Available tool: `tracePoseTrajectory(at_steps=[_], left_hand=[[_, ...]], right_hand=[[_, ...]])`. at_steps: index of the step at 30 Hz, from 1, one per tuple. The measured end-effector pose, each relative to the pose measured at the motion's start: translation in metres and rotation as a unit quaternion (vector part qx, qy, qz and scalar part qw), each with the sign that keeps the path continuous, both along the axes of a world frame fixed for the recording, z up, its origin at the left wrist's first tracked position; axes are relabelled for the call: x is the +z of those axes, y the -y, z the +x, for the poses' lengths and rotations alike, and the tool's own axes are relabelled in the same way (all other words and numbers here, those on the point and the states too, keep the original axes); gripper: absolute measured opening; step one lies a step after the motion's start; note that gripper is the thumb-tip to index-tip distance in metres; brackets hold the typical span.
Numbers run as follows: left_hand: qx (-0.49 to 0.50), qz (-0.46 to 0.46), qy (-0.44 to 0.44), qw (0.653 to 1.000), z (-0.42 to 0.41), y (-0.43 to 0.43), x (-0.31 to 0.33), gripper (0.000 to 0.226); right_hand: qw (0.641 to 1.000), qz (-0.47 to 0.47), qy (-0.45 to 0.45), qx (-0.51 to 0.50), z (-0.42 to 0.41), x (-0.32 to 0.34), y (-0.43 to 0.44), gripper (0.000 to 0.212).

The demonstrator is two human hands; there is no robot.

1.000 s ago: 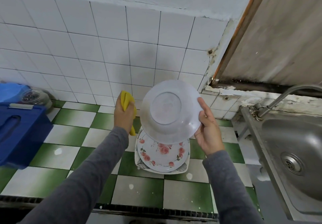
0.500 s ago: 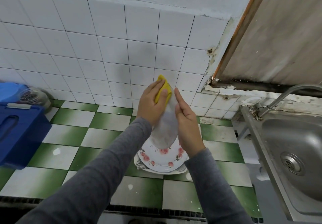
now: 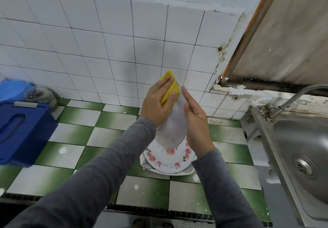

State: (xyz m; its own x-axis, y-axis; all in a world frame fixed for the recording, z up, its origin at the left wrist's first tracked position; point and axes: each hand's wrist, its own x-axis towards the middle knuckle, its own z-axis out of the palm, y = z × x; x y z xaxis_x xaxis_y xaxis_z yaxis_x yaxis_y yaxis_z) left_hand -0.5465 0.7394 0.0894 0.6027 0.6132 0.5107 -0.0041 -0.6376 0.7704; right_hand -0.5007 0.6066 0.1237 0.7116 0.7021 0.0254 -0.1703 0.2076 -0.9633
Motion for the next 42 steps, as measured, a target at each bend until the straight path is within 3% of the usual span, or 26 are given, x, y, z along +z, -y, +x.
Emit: tracePoseTrajectory(at_steps=[3,7,10,13,17,22,27,30,33,38,42], left_hand=[[-0.029,0.047,-0.004,0.998,-0.006,-0.003,-0.005,0.058],[0.012,-0.128,0.008,0.992,-0.011,-0.006,-0.002,0.046],[0.045,-0.296,0.022,0.954,-0.014,-0.019,-0.001,0.045],[0.047,-0.344,0.043,0.937,-0.021,-0.018,-0.008,0.051],[0.053,-0.268,0.111,0.956,-0.023,0.024,-0.023,0.05],[0.053,-0.024,0.08,0.995,-0.021,0.035,-0.046,0.06],[0.001,0.172,0.047,0.984,-0.015,0.032,-0.029,0.054],[-0.021,0.228,0.033,0.973,-0.009,0.025,-0.018,0.049],[-0.042,0.222,0.018,0.974,-0.009,0.016,-0.012,0.05],[-0.033,0.062,-0.014,0.997,-0.01,0.006,0.002,0.052],[-0.016,-0.039,0.003,0.999,-0.014,-0.004,0.005,0.043]], right_hand=[[1.0,-0.008,0.008,0.002,0.0,0.003,-0.001,0.033],[0.999,0.013,-0.045,-0.013,-0.006,0.009,-0.002,0.03],[0.993,0.062,-0.086,-0.05,-0.006,0.016,0.0,0.031],[0.983,0.112,-0.109,-0.092,-0.002,0.028,0.001,0.031],[0.963,0.179,-0.165,-0.112,-0.003,0.035,-0.007,0.033],[0.949,0.206,-0.207,-0.118,-0.005,0.028,-0.016,0.037],[0.948,0.199,-0.235,-0.082,-0.016,0.023,-0.021,0.038],[0.955,0.171,-0.232,-0.063,-0.018,0.021,-0.019,0.04],[0.969,0.129,-0.21,-0.032,-0.014,0.018,-0.014,0.04],[0.994,0.044,-0.099,0.008,-0.015,0.017,-0.006,0.039],[0.994,0.026,-0.1,0.019,-0.008,0.02,0.005,0.034]])
